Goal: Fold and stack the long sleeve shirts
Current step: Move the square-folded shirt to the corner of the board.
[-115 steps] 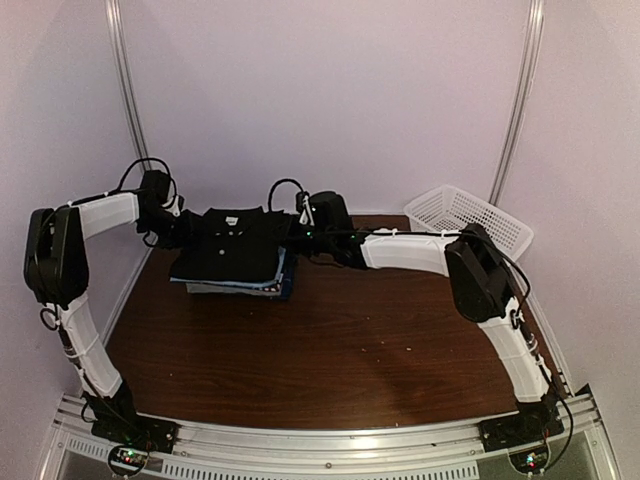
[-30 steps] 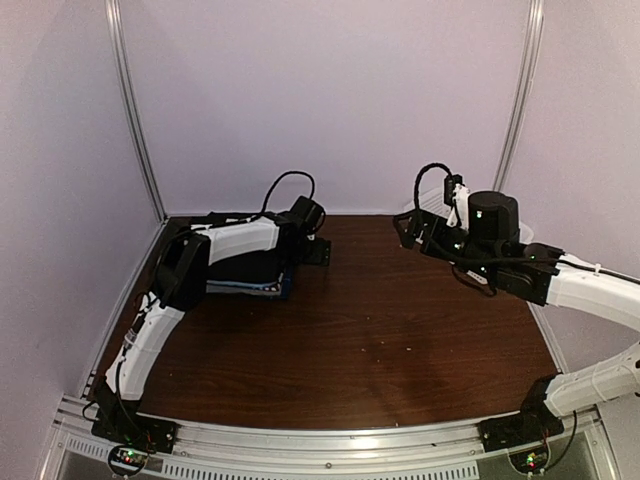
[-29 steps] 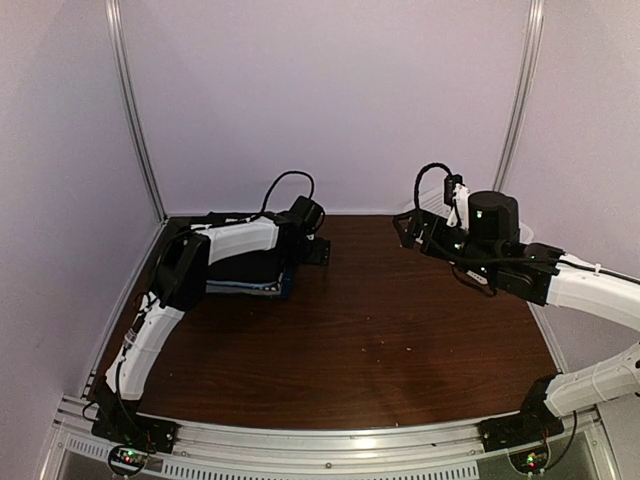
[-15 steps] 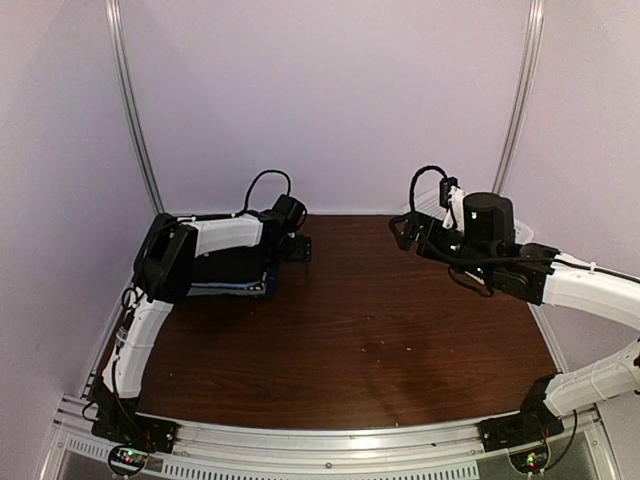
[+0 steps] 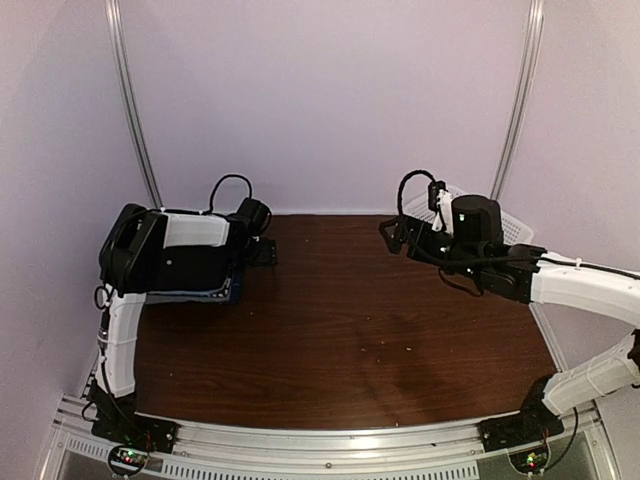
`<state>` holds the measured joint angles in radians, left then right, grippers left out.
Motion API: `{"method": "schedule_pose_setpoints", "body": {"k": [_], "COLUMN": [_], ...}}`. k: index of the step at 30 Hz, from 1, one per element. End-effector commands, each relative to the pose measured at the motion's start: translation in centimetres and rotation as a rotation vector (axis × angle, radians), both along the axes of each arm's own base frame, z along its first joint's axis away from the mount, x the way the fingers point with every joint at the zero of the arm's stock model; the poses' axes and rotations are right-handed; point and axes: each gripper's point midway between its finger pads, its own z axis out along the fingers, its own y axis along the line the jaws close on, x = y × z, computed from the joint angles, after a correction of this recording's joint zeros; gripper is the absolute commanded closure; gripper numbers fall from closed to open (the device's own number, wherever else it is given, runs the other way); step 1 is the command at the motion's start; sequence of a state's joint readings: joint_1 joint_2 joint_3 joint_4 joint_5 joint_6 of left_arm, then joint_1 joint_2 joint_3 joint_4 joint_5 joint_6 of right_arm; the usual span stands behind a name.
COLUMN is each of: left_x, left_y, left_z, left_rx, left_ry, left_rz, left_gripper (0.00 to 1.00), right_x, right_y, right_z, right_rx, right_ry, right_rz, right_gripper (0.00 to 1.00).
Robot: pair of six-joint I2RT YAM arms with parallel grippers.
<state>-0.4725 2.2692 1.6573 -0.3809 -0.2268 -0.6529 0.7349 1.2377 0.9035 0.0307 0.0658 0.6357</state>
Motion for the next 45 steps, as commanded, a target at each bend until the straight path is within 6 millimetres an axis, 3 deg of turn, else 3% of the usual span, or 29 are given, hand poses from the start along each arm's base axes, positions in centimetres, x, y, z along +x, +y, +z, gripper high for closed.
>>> {"method": "schedule_pose_setpoints", "body": {"k": [1, 13, 35, 45], "left_x": [-1.6, -2.4, -3.0, -2.6], "left_y": [4.3, 7.2, 8.2, 7.0], "left_z": [-1.4, -1.1, -0.9, 0.4], "left_rx": [0.044, 0.057, 0.08, 0.048], "left_ry": [0.061, 0.072, 0.073, 0.046], "left_rz": [0.078, 0.09, 0.032, -0.035], "left_gripper": [0.14, 0.14, 0.14, 0.14], "right_x": [0.2, 0.4, 0.2, 0.3], "right_y": [1.1, 1.8, 1.5, 1.5], "right_z": [0.1, -0.4, -1.0, -1.2], "right_rx": [0.029, 0.027, 0.023, 0.019], "right_ry": [-0.003, 0.008, 0.023, 0.026], "right_rz": [0.03, 0.045, 0.037, 0.033], "right_gripper": [0.0, 0.0, 0.0, 0.0]}}
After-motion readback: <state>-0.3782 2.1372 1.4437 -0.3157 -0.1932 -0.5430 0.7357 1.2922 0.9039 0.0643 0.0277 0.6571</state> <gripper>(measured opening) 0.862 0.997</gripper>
